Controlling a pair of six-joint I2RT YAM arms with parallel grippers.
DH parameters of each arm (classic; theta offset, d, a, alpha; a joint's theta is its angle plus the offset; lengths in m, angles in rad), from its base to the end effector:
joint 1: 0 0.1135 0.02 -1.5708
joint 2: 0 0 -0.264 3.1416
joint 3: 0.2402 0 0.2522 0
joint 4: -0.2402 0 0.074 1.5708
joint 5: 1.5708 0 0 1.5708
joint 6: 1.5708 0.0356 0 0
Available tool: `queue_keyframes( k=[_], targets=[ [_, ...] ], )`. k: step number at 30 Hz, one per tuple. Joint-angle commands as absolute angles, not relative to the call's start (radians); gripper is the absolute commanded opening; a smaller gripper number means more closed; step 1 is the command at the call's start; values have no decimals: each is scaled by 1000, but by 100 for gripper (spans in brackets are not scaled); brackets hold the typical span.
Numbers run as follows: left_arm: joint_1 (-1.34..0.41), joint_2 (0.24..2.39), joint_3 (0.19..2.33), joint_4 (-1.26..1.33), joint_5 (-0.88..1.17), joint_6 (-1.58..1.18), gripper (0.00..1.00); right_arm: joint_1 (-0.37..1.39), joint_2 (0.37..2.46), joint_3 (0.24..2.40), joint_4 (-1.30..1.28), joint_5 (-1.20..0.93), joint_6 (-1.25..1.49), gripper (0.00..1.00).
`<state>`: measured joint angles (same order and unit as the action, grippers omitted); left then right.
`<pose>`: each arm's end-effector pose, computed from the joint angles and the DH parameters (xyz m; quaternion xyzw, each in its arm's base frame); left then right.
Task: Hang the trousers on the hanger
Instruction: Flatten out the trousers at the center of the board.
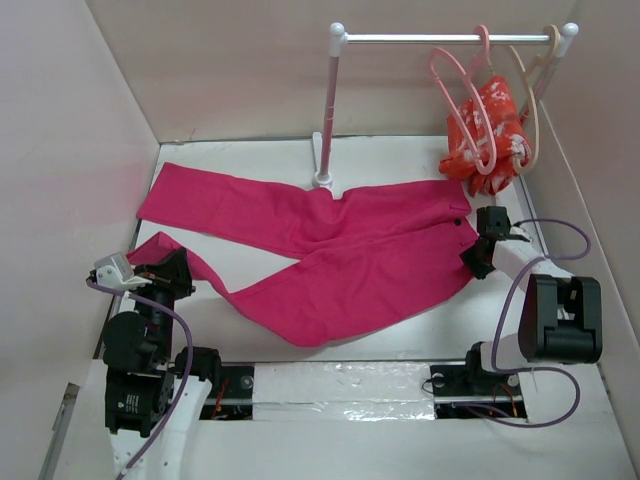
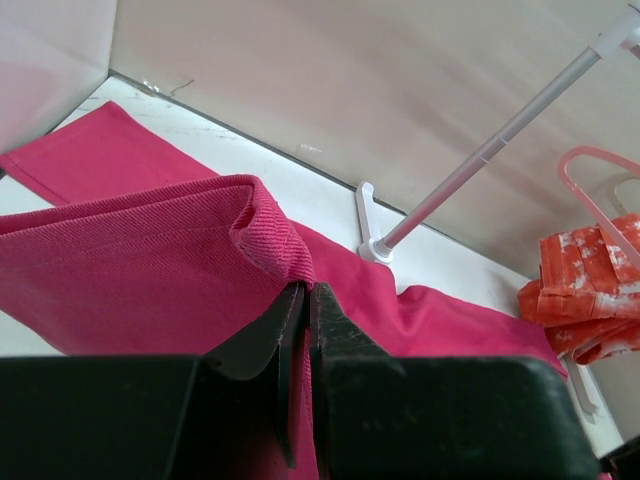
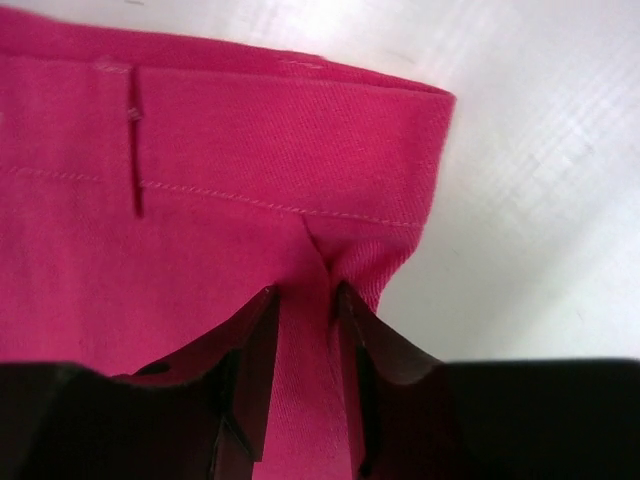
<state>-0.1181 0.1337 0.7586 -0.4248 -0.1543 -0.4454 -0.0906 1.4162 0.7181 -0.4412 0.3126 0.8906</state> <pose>0.0294 0.0020 0.3624 -0.1617 0.6129 -0.1678 0.7550 0.2487 -0.0336 0.1649 0.4840 0.8354 -0.0577 0.2540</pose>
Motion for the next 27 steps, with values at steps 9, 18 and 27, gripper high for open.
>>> queue_keyframes(
  k=[9, 18, 27],
  targets=[
    [-124, 133, 762, -377, -150, -448, 0, -310, 1122, 577, -403, 348, 885, 58],
    [-124, 130, 762, -377, -153, -449, 0, -390, 1224, 612, -348, 189, 807, 57],
    [-124, 135, 764, -377, -150, -449, 0, -381, 1262, 634, -281, 158, 738, 54]
  ],
)
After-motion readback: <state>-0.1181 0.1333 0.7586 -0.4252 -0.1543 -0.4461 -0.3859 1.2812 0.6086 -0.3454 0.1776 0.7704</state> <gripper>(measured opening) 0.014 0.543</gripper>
